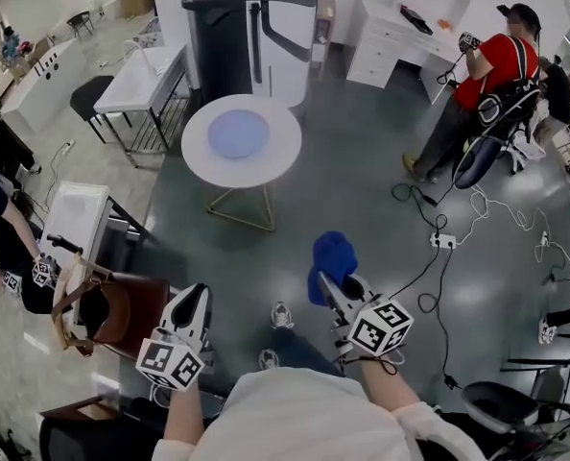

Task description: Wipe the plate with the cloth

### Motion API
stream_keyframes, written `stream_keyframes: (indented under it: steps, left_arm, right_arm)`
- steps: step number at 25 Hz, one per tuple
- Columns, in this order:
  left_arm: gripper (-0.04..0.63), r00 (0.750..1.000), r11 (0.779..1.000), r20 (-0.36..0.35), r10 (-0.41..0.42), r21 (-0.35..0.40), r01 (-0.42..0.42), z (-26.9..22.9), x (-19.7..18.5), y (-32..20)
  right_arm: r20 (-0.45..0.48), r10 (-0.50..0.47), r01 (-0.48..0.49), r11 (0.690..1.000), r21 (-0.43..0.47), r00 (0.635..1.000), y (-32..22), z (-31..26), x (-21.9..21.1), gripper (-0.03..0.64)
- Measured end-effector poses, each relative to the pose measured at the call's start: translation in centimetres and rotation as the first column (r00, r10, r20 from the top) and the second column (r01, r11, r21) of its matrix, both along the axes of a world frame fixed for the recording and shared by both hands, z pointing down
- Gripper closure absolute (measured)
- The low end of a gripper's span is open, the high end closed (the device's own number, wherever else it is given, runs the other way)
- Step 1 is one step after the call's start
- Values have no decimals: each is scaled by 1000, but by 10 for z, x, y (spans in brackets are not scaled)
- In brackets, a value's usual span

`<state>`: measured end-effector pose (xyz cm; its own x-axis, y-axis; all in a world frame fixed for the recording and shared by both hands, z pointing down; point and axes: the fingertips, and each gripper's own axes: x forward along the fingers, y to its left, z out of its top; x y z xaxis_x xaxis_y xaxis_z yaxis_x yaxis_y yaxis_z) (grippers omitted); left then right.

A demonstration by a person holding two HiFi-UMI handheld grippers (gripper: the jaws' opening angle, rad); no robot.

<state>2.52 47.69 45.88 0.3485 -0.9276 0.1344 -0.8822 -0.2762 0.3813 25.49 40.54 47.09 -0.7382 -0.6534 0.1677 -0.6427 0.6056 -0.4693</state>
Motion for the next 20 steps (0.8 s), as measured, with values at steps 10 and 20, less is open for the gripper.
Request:
stream_keyframes:
  steps: [10,20]
  left_arm:
    - [535,1000,1000,16,-18,23,18,-5,-6,-96]
    - [535,997,998,28,-65,9,65,0,-30,-169]
  right_arm:
    - [16,-34,33,999,18,999,-97,0,-15,528]
    - [8,-84,84,996,8,996,-179,3,-43,528]
